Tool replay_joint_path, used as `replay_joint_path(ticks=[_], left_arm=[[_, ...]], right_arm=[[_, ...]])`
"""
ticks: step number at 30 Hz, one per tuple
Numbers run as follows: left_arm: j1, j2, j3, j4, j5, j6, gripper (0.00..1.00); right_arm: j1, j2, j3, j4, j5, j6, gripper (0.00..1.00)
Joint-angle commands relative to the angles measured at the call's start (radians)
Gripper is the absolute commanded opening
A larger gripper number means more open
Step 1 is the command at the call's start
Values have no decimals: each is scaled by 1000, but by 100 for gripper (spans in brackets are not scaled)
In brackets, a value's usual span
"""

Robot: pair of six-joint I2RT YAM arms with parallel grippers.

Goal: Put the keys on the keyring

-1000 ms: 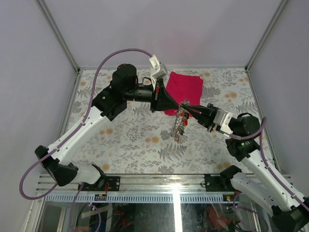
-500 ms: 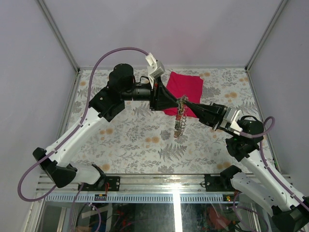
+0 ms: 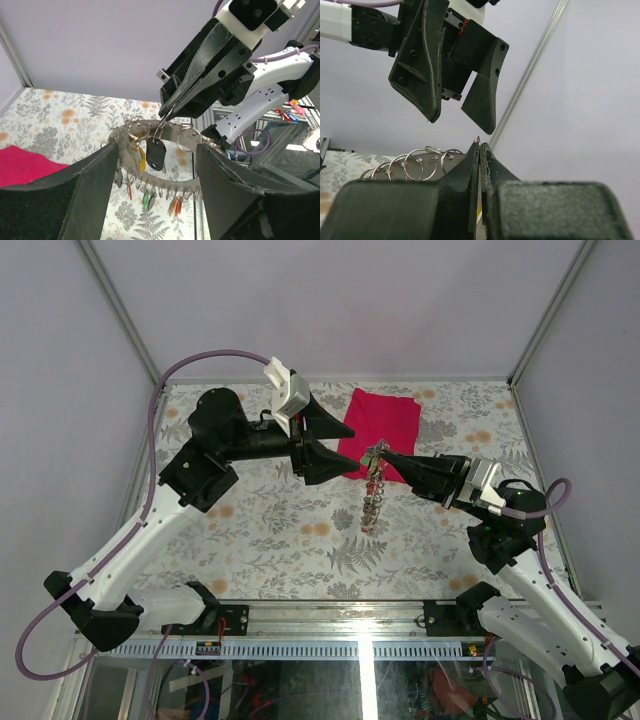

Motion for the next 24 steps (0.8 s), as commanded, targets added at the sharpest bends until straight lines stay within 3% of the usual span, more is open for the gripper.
replay_joint_path(ticks=[1, 7, 13, 24], left_arm=[[3, -2, -18, 174, 24, 18, 66], [3, 6, -28, 214, 31, 41, 65], [2, 26, -18, 244, 77, 39, 52], [3, 41, -21, 290, 87, 22, 39]], right_arm=[[0, 11, 62, 142, 13, 84, 0], [0, 33, 88, 172, 4, 167, 0], [0, 51, 107, 190, 4, 228, 0], [1, 76, 134, 207, -9, 305, 0]])
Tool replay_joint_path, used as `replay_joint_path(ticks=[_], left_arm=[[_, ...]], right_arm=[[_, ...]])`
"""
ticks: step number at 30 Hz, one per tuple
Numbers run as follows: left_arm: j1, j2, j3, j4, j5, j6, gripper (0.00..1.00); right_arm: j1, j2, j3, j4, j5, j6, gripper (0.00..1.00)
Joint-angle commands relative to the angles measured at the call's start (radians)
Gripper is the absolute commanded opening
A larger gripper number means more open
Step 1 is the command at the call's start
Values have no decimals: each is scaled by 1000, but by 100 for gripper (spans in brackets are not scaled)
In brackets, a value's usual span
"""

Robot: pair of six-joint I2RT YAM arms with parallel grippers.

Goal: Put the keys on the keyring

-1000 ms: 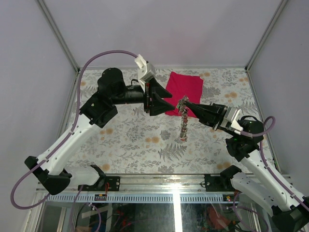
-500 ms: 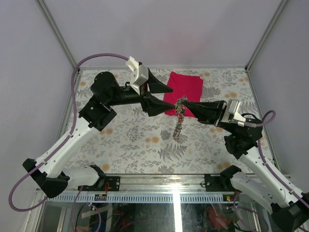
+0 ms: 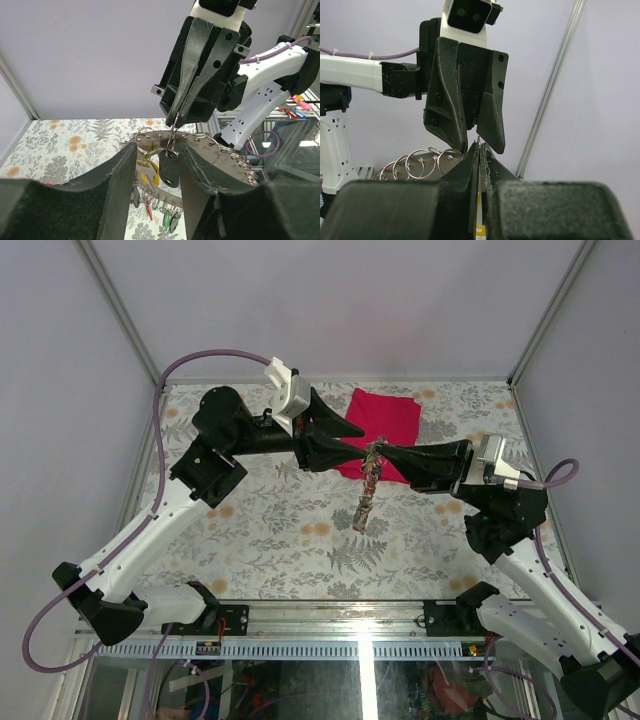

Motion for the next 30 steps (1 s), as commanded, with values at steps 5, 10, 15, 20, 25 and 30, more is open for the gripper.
replay_joint_path(ticks=[5, 10, 15, 20, 25, 30], left_arm=[[3, 23, 12, 101, 48, -10, 34], [3, 29, 19, 109, 75, -16, 33], [0, 30, 18, 120, 79, -21, 29], [-2, 34, 20, 139, 82, -28, 24], [-3, 41, 27, 148, 89, -35, 17], [-4, 39, 28, 126, 85, -26, 0]], right_arm=[[5, 6, 72, 113, -1, 62, 0], [7, 19, 77, 116, -4, 77, 0], [10, 29, 83, 120, -8, 86, 0], [10, 38, 83, 121, -8, 92, 0], [10, 43, 82, 121, -10, 95, 0], [10, 40, 80, 117, -7, 95, 0]])
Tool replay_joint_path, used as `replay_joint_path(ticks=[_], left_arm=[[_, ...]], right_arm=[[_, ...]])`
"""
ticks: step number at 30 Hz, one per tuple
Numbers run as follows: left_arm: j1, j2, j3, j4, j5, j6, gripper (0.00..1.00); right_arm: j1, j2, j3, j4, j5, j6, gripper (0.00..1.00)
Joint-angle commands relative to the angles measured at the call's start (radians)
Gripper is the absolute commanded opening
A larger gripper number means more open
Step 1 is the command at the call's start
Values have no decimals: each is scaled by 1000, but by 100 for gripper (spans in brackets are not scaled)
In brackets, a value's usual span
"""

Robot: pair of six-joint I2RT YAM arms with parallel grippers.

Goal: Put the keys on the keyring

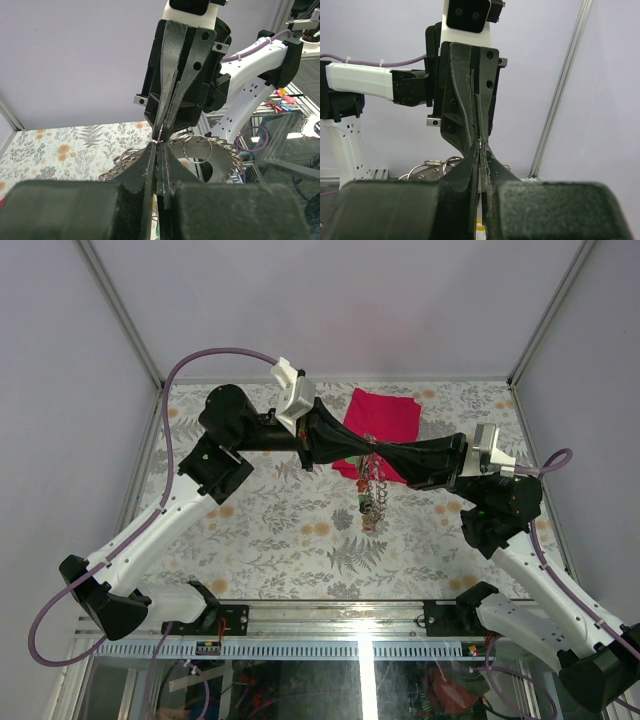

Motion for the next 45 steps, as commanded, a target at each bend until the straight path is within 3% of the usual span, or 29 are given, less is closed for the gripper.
replay_joint_path(ticks=[1, 4, 6, 9, 15, 20, 23, 33, 45], left_arm=[[-3, 3, 28, 42, 1, 8, 0], [-3, -1, 43, -35, -13, 51, 0], [-4, -3, 67, -129, -32, 112, 0], [-3, 3, 118, -312, -96, 207, 0], [-4, 47, 231, -675, -228, 380, 0], [-9, 138, 410, -983, -287, 503, 0], [-38, 152, 445, -1063, -381, 534, 0], [-194, 210, 527, -1244, -667, 590, 0], [-228, 213, 555, -1252, -667, 616, 0]], right_arm=[[7, -10, 58, 84, 11, 8, 0], [7, -25, 67, 20, 15, -19, 3], [8, -44, 88, -75, 21, -71, 11], [7, -88, 126, -283, 38, -190, 21], [7, -132, 210, -667, 86, -371, 28], [7, -66, 360, -1020, 47, -477, 37], [7, -22, 419, -1156, 13, -512, 43], [7, 67, 386, -1137, -121, -501, 46], [7, 119, 315, -1044, -286, -476, 43]])
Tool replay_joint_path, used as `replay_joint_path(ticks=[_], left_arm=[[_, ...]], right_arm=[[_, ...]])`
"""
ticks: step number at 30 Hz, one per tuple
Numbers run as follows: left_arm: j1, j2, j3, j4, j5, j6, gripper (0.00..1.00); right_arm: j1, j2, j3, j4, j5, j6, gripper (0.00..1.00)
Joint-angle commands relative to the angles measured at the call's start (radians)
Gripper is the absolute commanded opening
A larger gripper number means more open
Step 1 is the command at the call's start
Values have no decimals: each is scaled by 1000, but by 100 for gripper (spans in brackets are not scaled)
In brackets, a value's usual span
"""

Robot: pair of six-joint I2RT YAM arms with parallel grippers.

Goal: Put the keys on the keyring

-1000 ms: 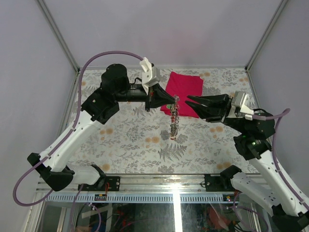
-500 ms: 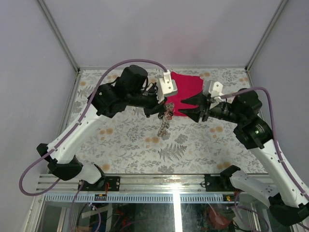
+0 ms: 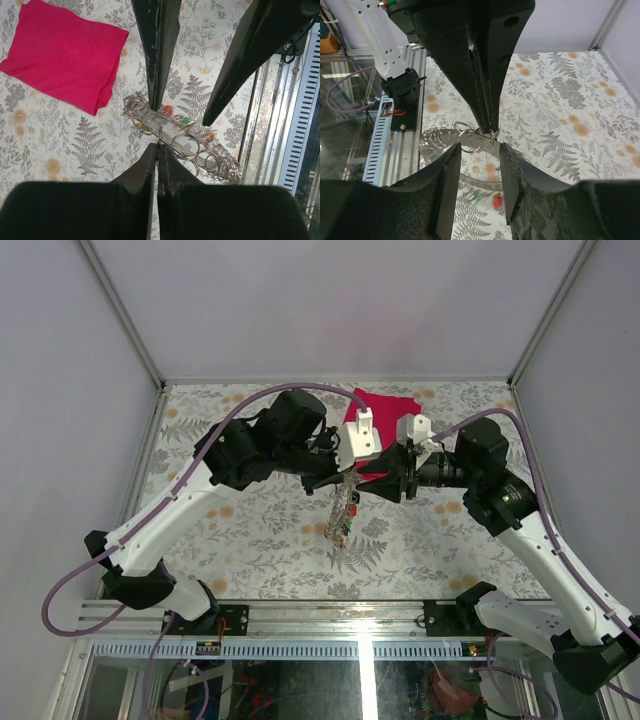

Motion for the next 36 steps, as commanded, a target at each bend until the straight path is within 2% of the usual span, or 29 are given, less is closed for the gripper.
replay_joint_path(ticks=[1, 7, 16, 23, 30, 32, 35, 36], left_arm=[[-12, -14, 42, 29, -11, 25, 0], [-16, -15, 44, 29, -5, 33, 0], [-17, -25, 46, 30, 22, 45, 0], [-20, -38, 44, 37, 12, 52, 0], [-19, -44, 46, 47, 7, 56, 0], [-20, -47, 45, 49, 9, 55, 0], [-19, -51, 41, 56, 9, 57, 0], [-20, -53, 38, 62, 8, 57, 0]], right_arm=[[6, 8, -21, 103, -79, 27, 43], [6, 34, -45, 204, -79, 70, 42], [6, 73, -43, 217, -76, 55, 39], [7, 92, -36, 209, -81, 48, 28], [6, 110, -20, 193, -118, 45, 25], [7, 114, -20, 191, -126, 48, 21], [7, 117, -12, 195, -130, 62, 3], [8, 116, -9, 198, -130, 72, 1]])
